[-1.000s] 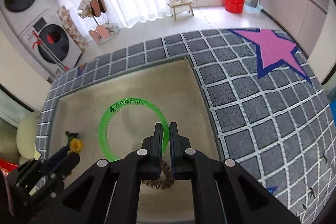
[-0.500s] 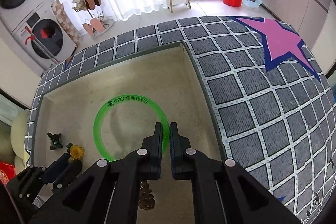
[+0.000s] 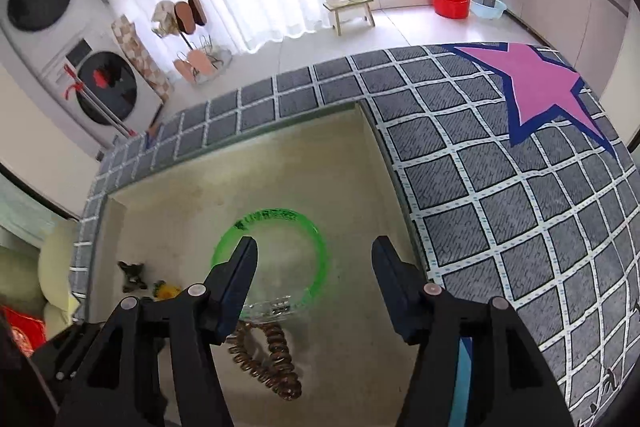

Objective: Organize jewelry
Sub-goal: 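Carry the yellow hair tie and green bangle into the tray and release both, then grasp the silver hairpin with the left tool while the right tool grasps the braided heart bracelet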

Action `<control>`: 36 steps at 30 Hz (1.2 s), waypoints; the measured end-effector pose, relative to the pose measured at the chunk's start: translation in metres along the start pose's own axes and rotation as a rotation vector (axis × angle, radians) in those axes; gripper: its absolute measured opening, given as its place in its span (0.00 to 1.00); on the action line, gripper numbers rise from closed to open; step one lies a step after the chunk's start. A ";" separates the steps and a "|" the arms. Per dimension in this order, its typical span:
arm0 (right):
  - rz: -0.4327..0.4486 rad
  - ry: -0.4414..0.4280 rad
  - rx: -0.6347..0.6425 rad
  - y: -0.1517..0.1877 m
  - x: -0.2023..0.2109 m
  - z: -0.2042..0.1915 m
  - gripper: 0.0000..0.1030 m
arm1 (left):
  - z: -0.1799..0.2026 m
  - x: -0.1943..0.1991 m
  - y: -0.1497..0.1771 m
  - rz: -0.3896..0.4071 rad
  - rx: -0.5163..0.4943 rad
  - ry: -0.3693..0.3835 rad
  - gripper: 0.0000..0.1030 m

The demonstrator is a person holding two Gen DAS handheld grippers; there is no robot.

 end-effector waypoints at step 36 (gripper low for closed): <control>0.043 -0.077 0.039 0.127 0.132 0.020 0.89 | -0.021 0.109 0.117 0.045 0.160 0.022 1.00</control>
Point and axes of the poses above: each gripper's, at about its wrist camera, not at the fingertips, and x roughly against the way its jaws point, z to its right, y to its underside, the point moved 6 cm from there along -x, roughly the way its jaws point, and after that the axes turned 7 degrees about y, right-handed, at the moved point
